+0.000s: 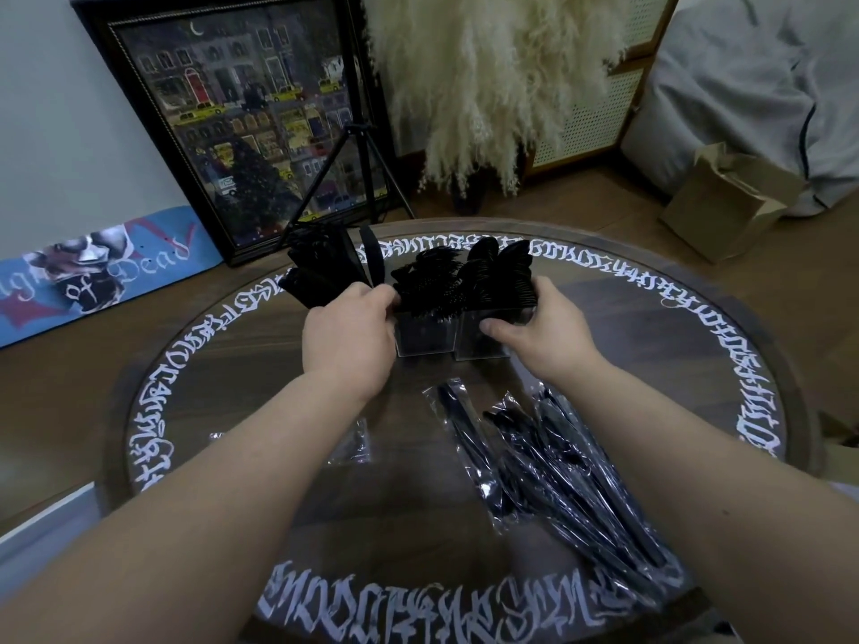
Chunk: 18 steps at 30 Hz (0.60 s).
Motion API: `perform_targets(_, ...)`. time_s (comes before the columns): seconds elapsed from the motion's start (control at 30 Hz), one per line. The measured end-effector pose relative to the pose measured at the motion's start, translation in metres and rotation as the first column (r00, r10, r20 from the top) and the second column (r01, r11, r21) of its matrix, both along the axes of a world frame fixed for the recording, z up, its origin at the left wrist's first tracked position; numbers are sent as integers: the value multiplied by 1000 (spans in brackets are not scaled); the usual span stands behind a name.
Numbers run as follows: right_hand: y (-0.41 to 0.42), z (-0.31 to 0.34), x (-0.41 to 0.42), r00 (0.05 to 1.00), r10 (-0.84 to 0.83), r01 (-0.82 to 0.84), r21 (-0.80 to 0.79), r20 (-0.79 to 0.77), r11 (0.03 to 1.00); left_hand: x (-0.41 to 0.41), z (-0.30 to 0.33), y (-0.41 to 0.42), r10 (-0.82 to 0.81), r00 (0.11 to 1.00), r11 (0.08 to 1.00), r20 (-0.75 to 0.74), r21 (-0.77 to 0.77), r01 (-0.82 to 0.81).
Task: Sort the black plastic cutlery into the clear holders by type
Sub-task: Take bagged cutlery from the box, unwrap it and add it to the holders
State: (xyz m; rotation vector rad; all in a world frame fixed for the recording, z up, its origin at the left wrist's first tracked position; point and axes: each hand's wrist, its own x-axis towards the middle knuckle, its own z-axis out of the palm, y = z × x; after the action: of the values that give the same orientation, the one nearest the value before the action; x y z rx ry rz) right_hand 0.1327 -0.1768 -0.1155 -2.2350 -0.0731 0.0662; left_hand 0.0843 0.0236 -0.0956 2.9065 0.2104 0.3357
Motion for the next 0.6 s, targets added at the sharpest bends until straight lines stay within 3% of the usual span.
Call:
perform_targets(0.33, -6, 4, -39, 999, 18, -18, -7, -32, 1000, -32, 8, 1, -73, 989, 997, -130, 15, 76)
perform_targets(0.5, -4, 5, -46, 999, 7, -7, -1, -41, 1000, -41, 13, 0, -89, 992, 996, -89, 6, 89)
perform_targets(0.6, -8, 8, -51, 998, 4, -9, -99, -57, 995, -51, 16, -2, -76, 997, 997, -23, -15, 76)
